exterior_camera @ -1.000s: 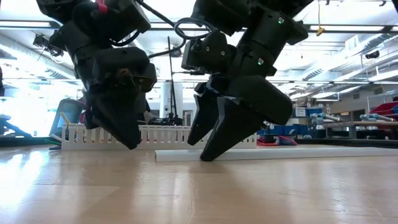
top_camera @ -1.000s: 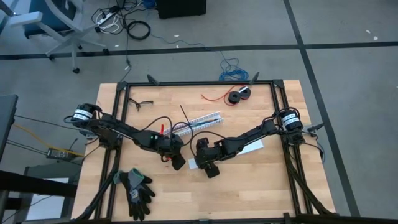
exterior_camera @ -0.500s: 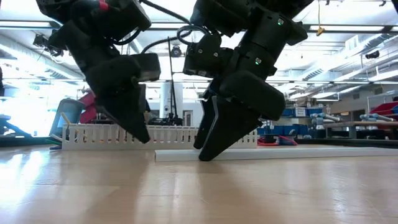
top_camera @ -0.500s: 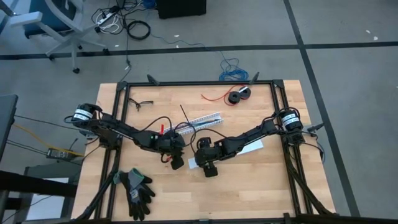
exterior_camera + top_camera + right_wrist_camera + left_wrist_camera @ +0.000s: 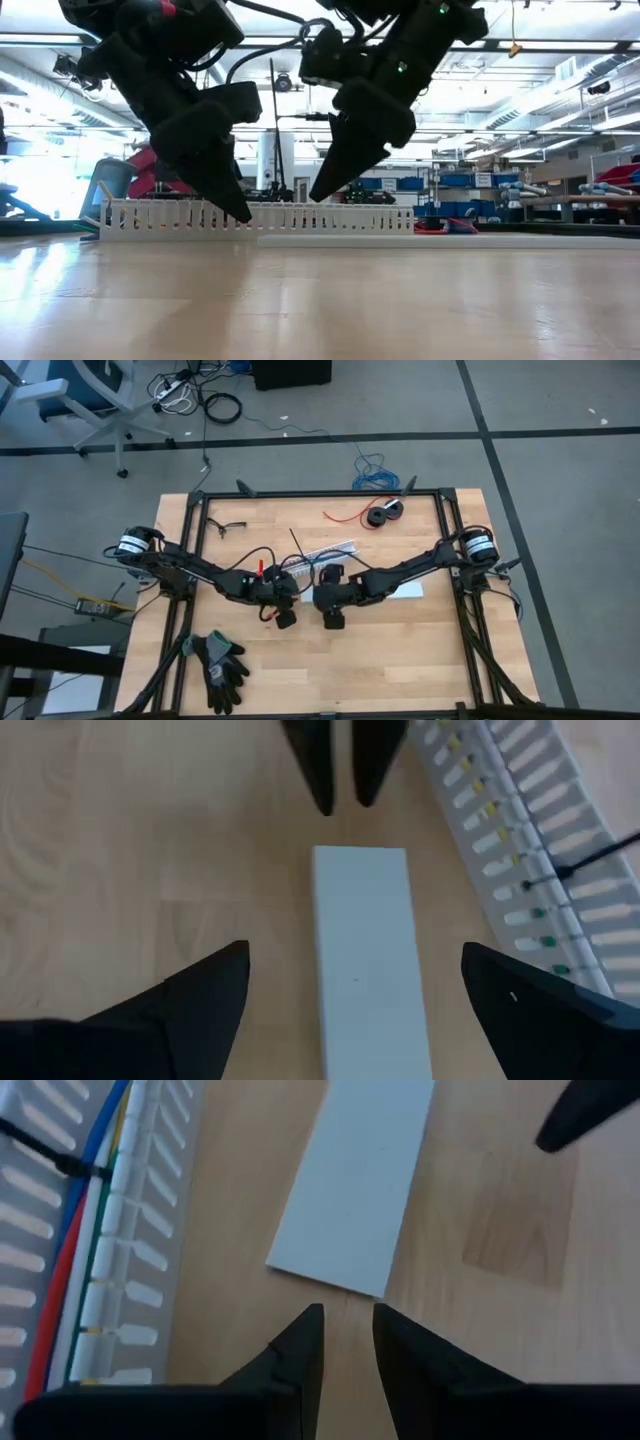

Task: Ziptie cables
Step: Close the white cable duct cover

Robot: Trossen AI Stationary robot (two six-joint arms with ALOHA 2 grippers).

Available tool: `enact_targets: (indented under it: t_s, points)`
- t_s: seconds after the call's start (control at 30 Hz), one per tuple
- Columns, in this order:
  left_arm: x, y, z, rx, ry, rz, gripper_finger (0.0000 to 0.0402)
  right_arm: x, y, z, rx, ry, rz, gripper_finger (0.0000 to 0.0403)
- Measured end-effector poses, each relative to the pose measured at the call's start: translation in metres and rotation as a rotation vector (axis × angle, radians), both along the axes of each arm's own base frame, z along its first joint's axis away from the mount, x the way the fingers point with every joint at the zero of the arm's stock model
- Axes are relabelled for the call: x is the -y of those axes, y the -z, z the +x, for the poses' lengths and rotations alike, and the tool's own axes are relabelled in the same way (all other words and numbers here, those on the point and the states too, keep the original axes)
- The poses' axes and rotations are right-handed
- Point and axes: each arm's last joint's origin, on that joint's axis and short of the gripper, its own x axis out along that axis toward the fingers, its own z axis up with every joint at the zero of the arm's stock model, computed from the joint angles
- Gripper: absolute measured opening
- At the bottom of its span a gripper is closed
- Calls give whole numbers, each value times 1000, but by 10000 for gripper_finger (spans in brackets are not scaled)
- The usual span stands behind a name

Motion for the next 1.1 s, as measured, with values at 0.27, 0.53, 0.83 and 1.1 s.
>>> enact_targets:
  t_s: [0.27, 0.53, 0.83, 1.1]
  points:
    - [0, 0, 0, -19, 80, 63, 99, 6, 4, -5, -69, 78, 134, 346]
    - [-1, -1, 1, -27, 144, 140, 99, 7, 6, -8, -100, 98, 149, 346]
    - [-9, -19, 15, 9, 123, 295, 99, 12, 14, -21, -218, 203, 108, 346]
    - [-43, -26, 25, 22, 96, 222, 99, 17, 10, -37, -194, 231, 41, 345]
